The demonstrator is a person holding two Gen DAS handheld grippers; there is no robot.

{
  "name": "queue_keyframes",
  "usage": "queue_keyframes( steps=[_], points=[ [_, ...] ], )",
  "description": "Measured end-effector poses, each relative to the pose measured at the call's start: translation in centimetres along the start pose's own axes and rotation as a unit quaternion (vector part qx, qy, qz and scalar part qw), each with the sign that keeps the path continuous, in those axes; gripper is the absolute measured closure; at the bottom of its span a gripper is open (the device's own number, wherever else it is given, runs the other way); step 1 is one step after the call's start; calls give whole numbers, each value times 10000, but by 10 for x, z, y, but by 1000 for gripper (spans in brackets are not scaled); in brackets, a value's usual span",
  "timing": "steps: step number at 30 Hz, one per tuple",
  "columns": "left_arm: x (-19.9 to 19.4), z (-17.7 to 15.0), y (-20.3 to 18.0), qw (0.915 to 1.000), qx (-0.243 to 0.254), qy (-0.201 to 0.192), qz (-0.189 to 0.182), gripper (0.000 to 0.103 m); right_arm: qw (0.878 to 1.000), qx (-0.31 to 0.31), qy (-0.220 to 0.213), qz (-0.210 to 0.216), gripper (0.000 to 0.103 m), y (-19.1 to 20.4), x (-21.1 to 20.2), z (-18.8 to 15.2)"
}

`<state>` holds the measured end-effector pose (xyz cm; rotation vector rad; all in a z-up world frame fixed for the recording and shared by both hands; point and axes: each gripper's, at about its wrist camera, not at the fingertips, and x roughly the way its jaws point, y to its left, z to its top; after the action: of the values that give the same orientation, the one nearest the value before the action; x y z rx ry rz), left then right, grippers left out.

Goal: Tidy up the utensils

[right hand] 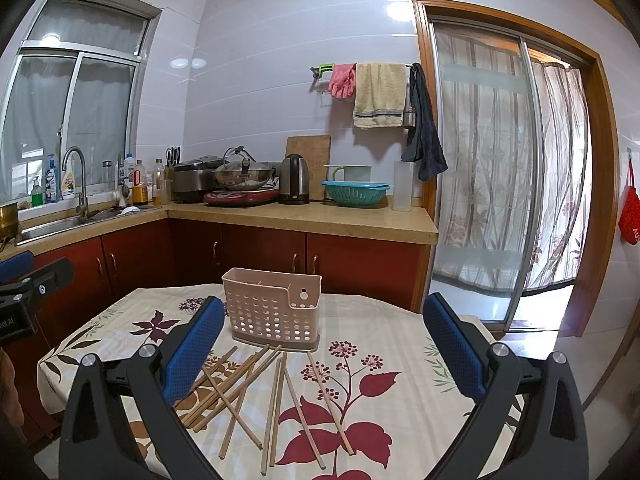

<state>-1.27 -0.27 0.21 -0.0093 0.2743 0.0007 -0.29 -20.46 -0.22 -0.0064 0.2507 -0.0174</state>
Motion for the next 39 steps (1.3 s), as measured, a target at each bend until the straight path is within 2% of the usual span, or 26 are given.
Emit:
queue_keyframes(
  steps=[9, 14, 18, 23, 29, 30, 32, 33, 34, 36, 39],
  points=[
    [0, 0, 0, 10000, 11, 2, 11, 4, 10000, -26, -27, 3, 6, 5, 2, 0],
    [7, -2, 5, 9999, 18, 107, 68, 4, 9996, 3, 37, 291, 6, 8, 14, -9],
    [24, -14, 14, 9995, -13, 269, 138, 4, 9977, -86, 88, 660, 6, 14, 30, -28],
    [54, -43, 25, 9971, -14, 723, 218, 4, 9927, -346, 511, 1037, 6, 28, 64, -70],
    [75, -75, 39, 9941, -52, 991, 431, 4, 9835, -554, 1045, 1372, 8, 43, 97, -121],
    [79, -80, 42, 9935, -79, 1038, 459, 4, 9822, -589, 1101, 1400, 9, 45, 99, -125],
    [84, -88, 47, 9925, -144, 1112, 480, 4, 9778, -658, 1266, 1535, 23, 50, 107, -138],
    [88, -92, 49, 9919, -165, 1154, 501, 4, 9758, -666, 1335, 1602, 41, 52, 110, -142],
    [90, -95, 49, 9915, -167, 1177, 521, 4, 9727, -665, 1470, 1667, 49, 54, 116, -147],
    [96, -101, 52, 9907, -151, 1228, 569, 4, 9682, -619, 1658, 1768, 50, 55, 125, -156],
    [105, -109, 54, 9889, -126, 1358, 584, 4, 9640, -637, 1772, 1876, 59, 59, 133, -165]
  ],
)
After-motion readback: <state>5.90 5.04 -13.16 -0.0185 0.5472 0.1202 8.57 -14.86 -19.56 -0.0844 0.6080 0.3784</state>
